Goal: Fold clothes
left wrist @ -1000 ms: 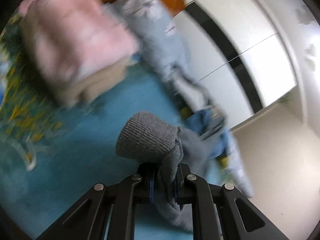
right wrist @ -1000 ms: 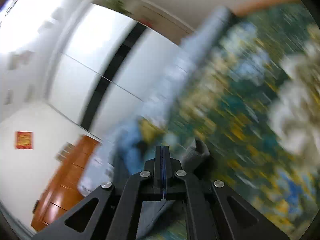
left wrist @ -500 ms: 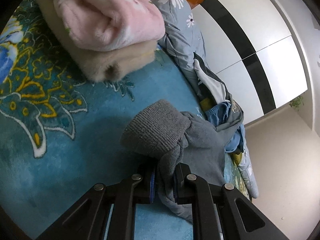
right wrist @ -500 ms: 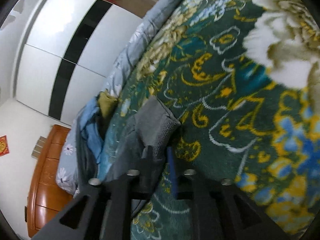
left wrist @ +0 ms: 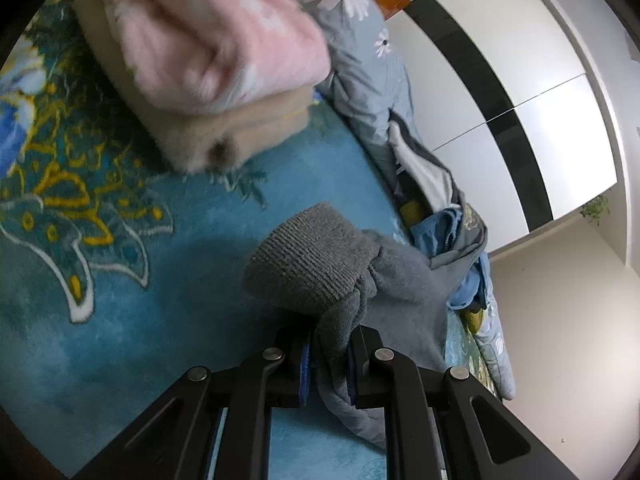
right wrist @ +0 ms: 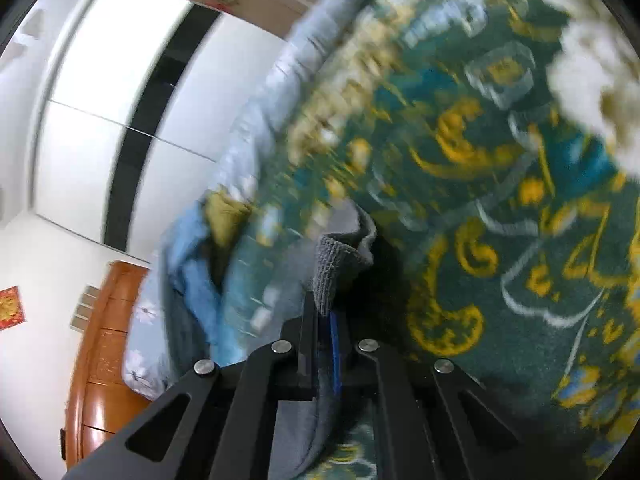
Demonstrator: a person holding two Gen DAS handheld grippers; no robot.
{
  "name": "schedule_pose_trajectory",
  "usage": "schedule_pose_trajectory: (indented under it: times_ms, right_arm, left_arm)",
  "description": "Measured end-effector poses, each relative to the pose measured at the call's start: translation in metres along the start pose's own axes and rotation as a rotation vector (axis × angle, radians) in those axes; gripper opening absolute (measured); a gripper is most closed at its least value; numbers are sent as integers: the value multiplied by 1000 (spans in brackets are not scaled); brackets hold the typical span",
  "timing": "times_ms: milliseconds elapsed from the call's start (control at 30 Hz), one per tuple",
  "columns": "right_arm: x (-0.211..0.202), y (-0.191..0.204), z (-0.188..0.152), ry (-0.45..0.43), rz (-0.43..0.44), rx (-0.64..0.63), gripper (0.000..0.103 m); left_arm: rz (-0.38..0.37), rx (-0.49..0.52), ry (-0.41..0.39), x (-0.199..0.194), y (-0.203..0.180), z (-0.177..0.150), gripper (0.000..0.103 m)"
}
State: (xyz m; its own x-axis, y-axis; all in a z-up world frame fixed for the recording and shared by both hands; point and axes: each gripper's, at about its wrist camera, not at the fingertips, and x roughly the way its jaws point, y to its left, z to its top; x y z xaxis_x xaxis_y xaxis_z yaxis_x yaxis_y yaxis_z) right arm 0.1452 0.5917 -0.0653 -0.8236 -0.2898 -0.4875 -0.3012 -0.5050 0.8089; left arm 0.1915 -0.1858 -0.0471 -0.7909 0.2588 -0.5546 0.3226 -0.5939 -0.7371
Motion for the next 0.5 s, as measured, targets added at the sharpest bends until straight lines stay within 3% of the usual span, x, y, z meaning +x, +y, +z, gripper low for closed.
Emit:
schedule_pose_trajectory:
  times_ms: [133, 200, 267, 333, 500]
  right_arm:
    - [-52, 19, 7, -90, 122, -57, 4]
    - [-78, 18, 2, -139, 120, -106, 4]
    - [-89, -1, -2, -150, 67, -105, 4]
    - [-88, -41, -7, -116, -34, -24, 4]
    - [-90, -76, -14, -106, -62, 54, 4]
  left_arm:
    - [-29, 66, -33, -20, -12, -2, 14]
    - [-18, 88, -19, -21, -9, -10, 14]
    - [4, 100, 14, -17, 0, -20, 14]
    - [18, 96, 50, -10, 10, -29, 14]
    - [51, 106, 91, 1, 12, -41, 14]
